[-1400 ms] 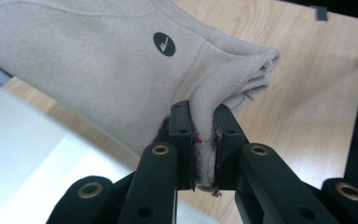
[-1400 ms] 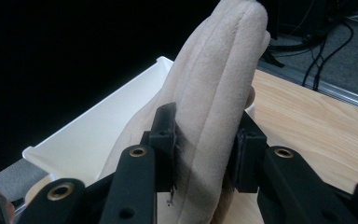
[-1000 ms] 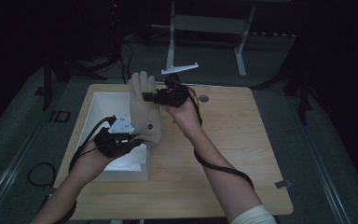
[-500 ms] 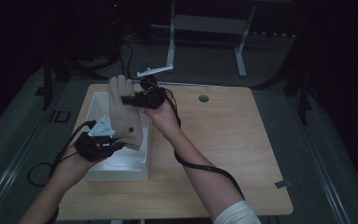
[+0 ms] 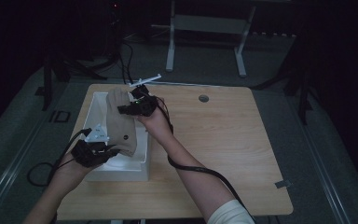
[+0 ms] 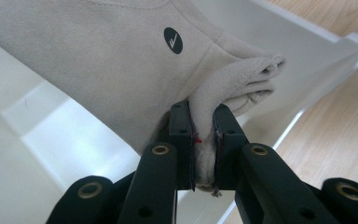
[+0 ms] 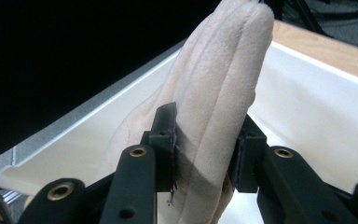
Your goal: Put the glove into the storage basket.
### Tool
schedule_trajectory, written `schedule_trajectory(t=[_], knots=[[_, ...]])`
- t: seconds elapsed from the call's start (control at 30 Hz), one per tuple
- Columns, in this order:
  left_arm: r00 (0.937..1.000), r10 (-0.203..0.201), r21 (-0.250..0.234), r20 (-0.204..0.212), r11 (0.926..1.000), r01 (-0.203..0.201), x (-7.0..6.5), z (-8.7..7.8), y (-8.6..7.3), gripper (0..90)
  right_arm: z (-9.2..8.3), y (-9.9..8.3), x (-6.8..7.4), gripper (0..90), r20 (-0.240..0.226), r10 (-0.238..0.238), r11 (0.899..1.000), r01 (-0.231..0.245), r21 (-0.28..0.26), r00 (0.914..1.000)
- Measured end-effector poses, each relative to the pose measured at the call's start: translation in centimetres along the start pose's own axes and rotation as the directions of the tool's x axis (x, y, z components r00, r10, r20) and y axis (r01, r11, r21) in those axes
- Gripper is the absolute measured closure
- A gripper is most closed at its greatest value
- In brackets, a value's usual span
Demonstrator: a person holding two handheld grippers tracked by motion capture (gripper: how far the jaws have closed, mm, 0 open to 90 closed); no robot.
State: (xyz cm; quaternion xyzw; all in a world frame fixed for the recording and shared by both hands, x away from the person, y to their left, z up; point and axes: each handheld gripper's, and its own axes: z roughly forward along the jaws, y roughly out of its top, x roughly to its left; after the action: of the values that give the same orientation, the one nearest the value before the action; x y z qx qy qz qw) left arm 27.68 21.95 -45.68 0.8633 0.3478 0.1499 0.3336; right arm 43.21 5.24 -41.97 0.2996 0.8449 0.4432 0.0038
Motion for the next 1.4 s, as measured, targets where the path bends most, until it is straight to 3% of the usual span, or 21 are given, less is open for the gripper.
schedule_trajectory(t=[0.3,0.57,0.8,0.97,1.03,1.1,1.17,1.3,1.4], knots=[[0.9982,-0.054,0.017,0.024,0.9984,0.054,0.3,2.3,-2.4,81.9,3.1,-1.7,0.4,67.0,0.100,-0.082,0.991,0.070,0.112,0.9916],[0.9981,-0.060,0.000,0.008,0.9982,0.060,0.0,3.2,-3.0,81.8,3.6,-1.6,0.5,66.9,0.123,-0.111,0.982,0.090,0.166,0.9862],[0.9976,-0.069,0.011,-0.009,0.9975,0.069,-0.1,4.1,-3.1,81.8,4.2,-1.7,0.5,66.5,0.153,-0.175,0.967,0.140,0.215,0.9725],[0.9948,-0.102,0.026,-0.007,0.9944,0.102,0.2,4.8,-3.0,81.1,4.3,-1.5,0.2,62.4,0.156,-0.153,0.968,0.116,0.222,0.9758],[0.9916,-0.129,0.067,-0.001,0.9894,0.129,0.4,5.3,-3.0,75.0,4.4,-1.4,0.3,51.8,0.168,-0.169,0.965,0.128,0.229,0.9712],[0.9923,-0.123,0.069,-0.013,0.9899,0.124,0.2,5.6,-3.0,61.6,4.3,-1.4,0.4,45.9,0.177,-0.181,0.964,0.139,0.226,0.9675],[0.9910,-0.133,0.065,-0.016,0.9889,0.134,0.1,5.7,-2.9,54.3,4.0,-1.2,0.2,39.9,0.187,-0.173,0.970,0.135,0.203,0.9669],[0.9853,-0.169,0.023,-0.027,0.9853,0.169,0.2,5.4,-2.8,45.3,3.1,-1.1,0.0,32.4,0.184,-0.154,0.978,0.123,0.169,0.9708],[0.9783,-0.204,-0.033,-0.038,0.9787,0.202,0.0,5.1,-2.5,34.7,2.4,-1.0,-0.2,25.5,0.152,-0.146,0.981,0.123,0.152,0.9775]])
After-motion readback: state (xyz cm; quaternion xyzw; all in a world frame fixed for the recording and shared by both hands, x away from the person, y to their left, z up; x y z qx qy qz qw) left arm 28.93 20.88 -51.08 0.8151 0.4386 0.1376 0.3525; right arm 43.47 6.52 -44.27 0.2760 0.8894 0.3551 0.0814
